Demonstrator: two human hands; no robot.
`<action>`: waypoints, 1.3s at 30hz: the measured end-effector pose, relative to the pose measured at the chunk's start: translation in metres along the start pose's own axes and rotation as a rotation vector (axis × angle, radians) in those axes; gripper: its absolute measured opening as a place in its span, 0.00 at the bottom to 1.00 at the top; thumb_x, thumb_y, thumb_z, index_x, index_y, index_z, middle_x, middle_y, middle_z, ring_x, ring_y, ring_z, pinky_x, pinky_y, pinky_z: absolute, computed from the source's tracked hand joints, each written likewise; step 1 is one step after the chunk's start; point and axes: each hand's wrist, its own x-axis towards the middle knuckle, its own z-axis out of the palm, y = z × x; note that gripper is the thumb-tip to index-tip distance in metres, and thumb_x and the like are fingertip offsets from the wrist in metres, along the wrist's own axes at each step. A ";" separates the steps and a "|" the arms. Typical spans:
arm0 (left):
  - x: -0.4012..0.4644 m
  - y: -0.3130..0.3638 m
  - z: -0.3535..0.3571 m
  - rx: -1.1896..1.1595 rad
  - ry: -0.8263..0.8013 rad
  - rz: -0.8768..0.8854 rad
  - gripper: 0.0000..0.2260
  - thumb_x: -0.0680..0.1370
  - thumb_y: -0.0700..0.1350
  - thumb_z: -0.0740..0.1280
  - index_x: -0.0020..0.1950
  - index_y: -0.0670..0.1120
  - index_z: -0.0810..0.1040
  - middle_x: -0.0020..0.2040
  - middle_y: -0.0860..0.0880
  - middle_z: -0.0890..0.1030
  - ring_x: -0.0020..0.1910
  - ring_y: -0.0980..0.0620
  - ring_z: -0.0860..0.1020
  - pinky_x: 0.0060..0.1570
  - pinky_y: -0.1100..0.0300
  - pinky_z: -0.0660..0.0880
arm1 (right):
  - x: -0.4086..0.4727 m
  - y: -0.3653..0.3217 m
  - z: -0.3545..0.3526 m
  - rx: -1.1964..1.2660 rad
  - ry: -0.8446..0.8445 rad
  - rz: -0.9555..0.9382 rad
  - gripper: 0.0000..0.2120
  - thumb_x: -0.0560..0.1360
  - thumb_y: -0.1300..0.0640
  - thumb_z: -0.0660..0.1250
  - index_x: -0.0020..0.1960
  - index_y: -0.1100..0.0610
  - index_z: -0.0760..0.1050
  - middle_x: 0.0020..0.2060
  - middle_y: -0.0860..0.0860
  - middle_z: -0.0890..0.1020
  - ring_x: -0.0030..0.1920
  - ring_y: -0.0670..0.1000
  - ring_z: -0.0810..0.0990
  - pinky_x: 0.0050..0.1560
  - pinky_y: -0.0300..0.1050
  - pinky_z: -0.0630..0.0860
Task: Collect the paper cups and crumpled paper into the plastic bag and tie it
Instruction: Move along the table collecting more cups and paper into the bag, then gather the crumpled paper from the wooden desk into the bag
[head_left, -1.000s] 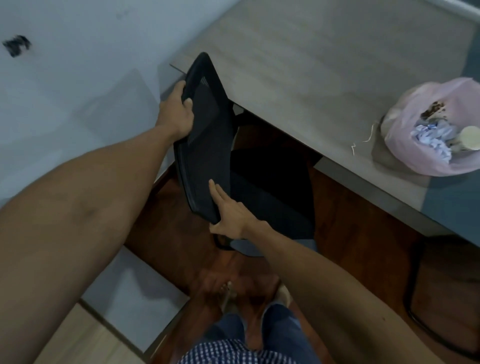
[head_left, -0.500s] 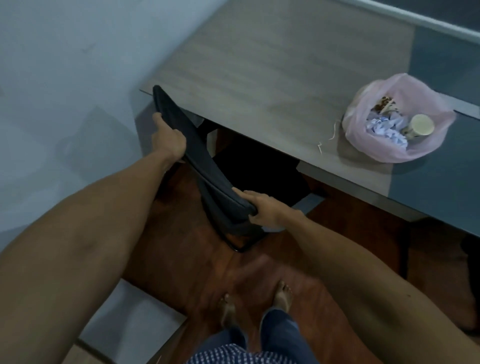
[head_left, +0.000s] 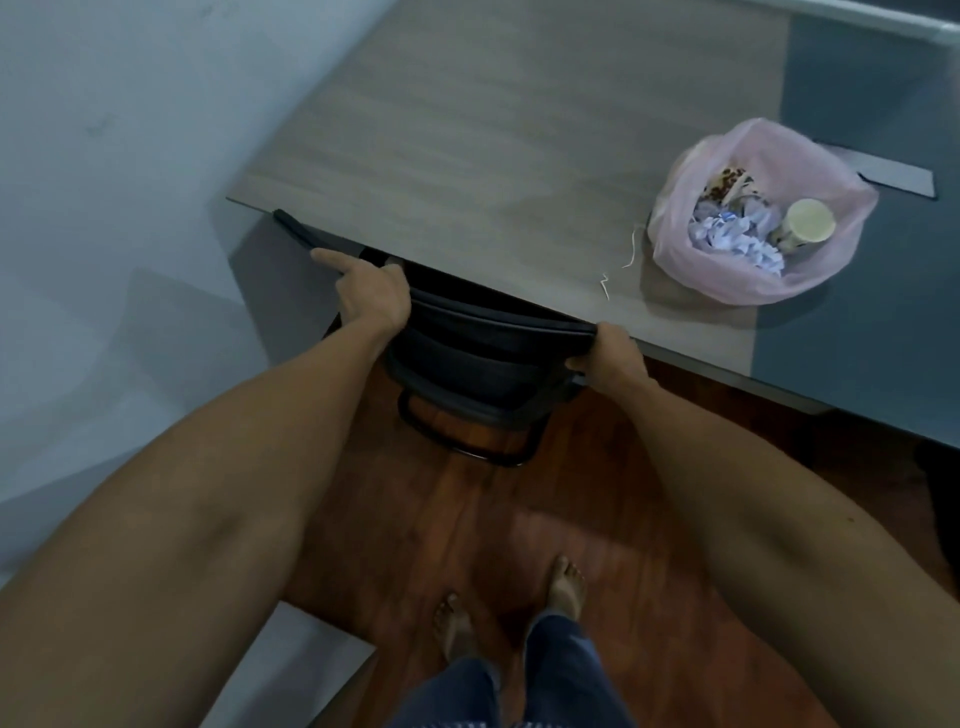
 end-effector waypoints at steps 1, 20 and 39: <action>0.002 0.002 0.006 0.010 0.003 0.006 0.40 0.83 0.47 0.58 0.79 0.40 0.29 0.64 0.40 0.78 0.43 0.43 0.80 0.44 0.50 0.81 | 0.005 0.003 -0.003 0.016 0.017 0.017 0.14 0.72 0.60 0.76 0.56 0.59 0.80 0.52 0.59 0.84 0.53 0.62 0.83 0.54 0.60 0.82; 0.036 0.029 0.031 0.336 0.047 -0.003 0.39 0.84 0.49 0.58 0.78 0.34 0.31 0.71 0.38 0.73 0.64 0.38 0.76 0.58 0.48 0.76 | 0.034 0.004 -0.021 -0.074 0.036 -0.002 0.15 0.74 0.59 0.76 0.58 0.59 0.77 0.55 0.60 0.82 0.54 0.62 0.82 0.50 0.51 0.77; -0.095 0.133 0.097 0.523 -0.373 0.756 0.25 0.80 0.50 0.67 0.72 0.39 0.73 0.69 0.38 0.75 0.66 0.38 0.75 0.63 0.47 0.73 | -0.018 0.043 -0.192 -0.169 0.359 0.063 0.14 0.79 0.51 0.66 0.57 0.60 0.77 0.56 0.59 0.81 0.57 0.62 0.79 0.54 0.53 0.76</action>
